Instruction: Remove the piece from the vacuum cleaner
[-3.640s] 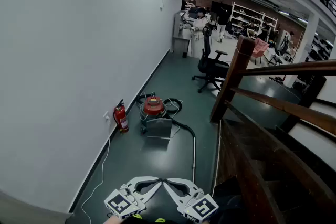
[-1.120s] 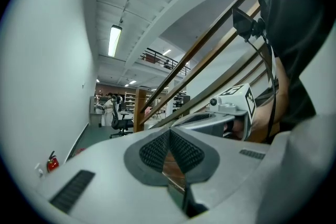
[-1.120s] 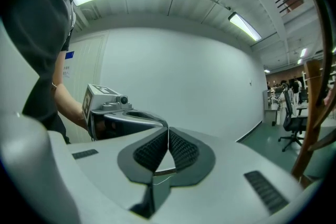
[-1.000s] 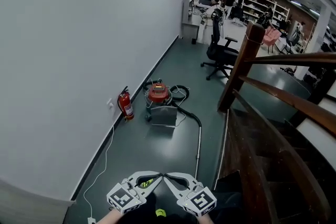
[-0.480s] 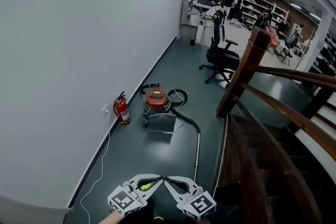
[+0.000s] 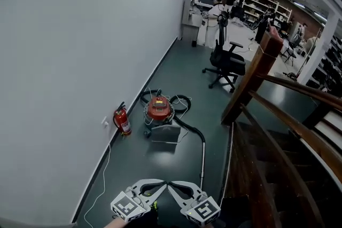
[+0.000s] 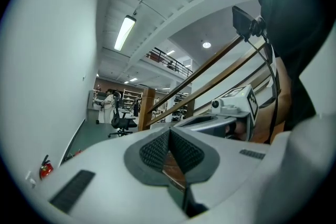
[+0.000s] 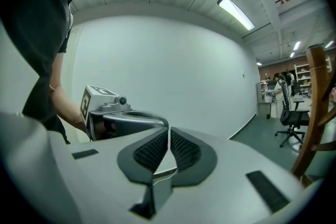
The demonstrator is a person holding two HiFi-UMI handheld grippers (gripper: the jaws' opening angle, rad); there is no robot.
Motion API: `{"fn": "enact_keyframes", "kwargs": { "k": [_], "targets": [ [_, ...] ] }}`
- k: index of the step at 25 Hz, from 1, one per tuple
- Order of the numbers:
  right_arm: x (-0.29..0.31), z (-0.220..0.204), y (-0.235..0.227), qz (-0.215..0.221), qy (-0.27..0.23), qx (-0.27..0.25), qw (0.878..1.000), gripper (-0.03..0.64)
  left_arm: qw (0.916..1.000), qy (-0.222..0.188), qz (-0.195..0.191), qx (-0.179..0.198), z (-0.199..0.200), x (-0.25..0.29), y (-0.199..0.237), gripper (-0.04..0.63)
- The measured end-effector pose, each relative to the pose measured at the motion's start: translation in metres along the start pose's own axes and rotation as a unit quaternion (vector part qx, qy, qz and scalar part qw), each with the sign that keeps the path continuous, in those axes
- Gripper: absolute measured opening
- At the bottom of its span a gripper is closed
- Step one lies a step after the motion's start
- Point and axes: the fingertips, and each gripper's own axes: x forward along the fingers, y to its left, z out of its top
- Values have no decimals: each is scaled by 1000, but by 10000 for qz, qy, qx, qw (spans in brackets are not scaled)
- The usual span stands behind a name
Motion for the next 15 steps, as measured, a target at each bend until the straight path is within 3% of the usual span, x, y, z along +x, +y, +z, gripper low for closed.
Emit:
{"fn": "enact_keyframes", "kwargs": {
  "k": [9, 15],
  "targets": [
    [62, 9, -38, -101, 173, 183, 9996, 15, 9998, 91, -135, -103, 7, 13, 74, 9],
    [84, 15, -53, -169, 256, 174, 9994, 15, 9994, 73, -301, -167, 6, 18, 98, 9]
  ]
}}
